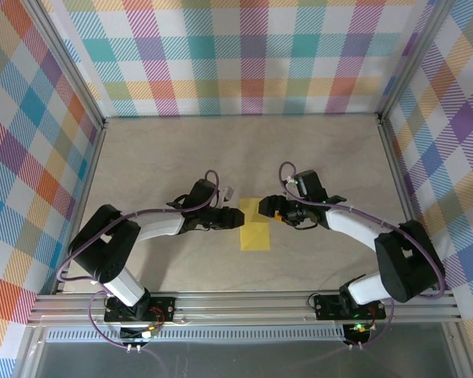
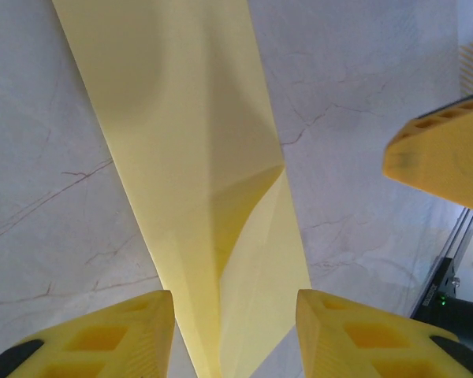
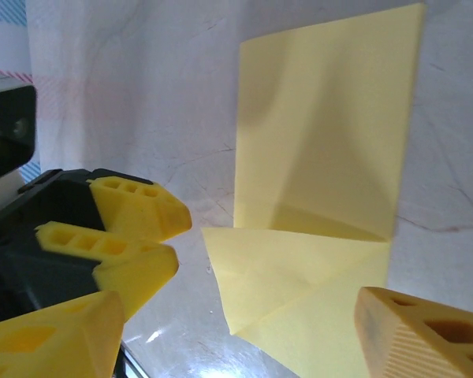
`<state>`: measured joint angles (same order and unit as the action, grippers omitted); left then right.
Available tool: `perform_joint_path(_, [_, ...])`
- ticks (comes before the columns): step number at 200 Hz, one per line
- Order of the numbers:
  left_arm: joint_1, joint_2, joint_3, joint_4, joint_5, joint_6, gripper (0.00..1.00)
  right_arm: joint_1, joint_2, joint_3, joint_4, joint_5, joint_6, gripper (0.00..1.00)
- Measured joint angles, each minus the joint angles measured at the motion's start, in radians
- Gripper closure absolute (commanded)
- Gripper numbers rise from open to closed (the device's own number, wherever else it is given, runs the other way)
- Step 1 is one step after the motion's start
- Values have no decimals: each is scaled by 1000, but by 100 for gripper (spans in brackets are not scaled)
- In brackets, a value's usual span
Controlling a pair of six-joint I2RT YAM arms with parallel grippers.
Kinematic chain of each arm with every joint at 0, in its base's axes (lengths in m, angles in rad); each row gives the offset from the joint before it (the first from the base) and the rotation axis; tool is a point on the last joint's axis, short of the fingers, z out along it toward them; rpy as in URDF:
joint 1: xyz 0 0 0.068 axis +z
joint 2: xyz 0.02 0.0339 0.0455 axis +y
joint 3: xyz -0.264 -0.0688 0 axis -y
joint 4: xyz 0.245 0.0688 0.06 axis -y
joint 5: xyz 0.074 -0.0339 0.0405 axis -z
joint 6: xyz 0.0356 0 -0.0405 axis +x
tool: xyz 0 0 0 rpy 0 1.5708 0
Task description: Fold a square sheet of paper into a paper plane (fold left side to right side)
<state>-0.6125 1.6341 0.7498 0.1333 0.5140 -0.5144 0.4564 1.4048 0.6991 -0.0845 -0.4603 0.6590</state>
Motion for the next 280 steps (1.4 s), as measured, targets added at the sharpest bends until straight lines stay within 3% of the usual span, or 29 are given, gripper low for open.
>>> perform_joint_path(41, [0,73,14,19,37,9,74,-27,-45,-62,36,0,27,16])
perform_joint_path(70, [0,80,14,48,53,-3,92,-30,-42,-77,64,-26,41,22])
perform_joint_path(86, [0,80,14,69,54,-11,96,-30,-26,-82,95,-48,50,23])
perform_joint_path(162, [0,-36,-76,196,19,-82,97,-27,117,-88,246,-138,119,24])
perform_joint_path(207, [0,-37,-88,224,16,-103,97,-3,208,-73,313,-168,150,34])
perform_joint_path(239, [0,-32,-92,239,16,-106,84,12,267,-45,370,-187,172,43])
perform_joint_path(280, [0,36,-93,262,-6,-125,76,29,313,-33,410,-196,192,50])
